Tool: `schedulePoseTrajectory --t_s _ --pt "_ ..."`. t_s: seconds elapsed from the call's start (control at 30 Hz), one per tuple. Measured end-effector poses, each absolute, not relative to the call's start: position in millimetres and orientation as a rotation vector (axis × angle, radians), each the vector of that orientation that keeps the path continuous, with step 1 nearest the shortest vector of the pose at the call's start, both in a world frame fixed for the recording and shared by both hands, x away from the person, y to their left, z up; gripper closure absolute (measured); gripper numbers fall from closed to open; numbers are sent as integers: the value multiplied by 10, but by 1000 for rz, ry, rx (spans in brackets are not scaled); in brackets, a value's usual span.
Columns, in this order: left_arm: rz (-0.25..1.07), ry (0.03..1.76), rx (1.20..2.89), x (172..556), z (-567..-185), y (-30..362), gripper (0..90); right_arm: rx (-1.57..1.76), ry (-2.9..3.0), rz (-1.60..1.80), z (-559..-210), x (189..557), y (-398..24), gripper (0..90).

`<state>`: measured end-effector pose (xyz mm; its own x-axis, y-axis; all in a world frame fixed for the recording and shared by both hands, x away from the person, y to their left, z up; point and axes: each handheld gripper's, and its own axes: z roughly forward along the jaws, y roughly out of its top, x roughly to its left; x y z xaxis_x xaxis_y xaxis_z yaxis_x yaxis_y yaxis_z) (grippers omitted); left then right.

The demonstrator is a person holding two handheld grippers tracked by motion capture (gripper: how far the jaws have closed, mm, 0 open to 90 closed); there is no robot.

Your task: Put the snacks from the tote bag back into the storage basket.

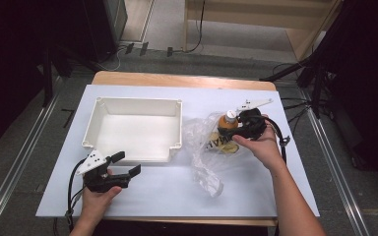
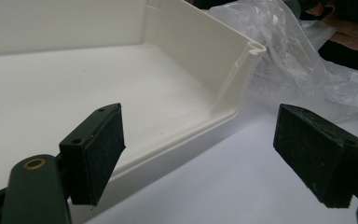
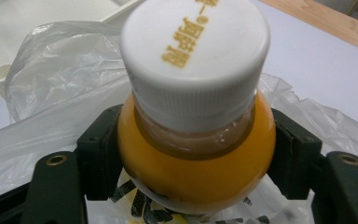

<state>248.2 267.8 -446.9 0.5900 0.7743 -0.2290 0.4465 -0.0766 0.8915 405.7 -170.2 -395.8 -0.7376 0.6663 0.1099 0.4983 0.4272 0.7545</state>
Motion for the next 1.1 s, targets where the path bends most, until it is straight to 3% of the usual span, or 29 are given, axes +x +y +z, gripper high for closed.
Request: schedulePoseTrajectory --t_s 1.1 --pt "376 1028 1710 2486 -4486 2697 170 960 2412 1228 -3409 3904 -1852 310"
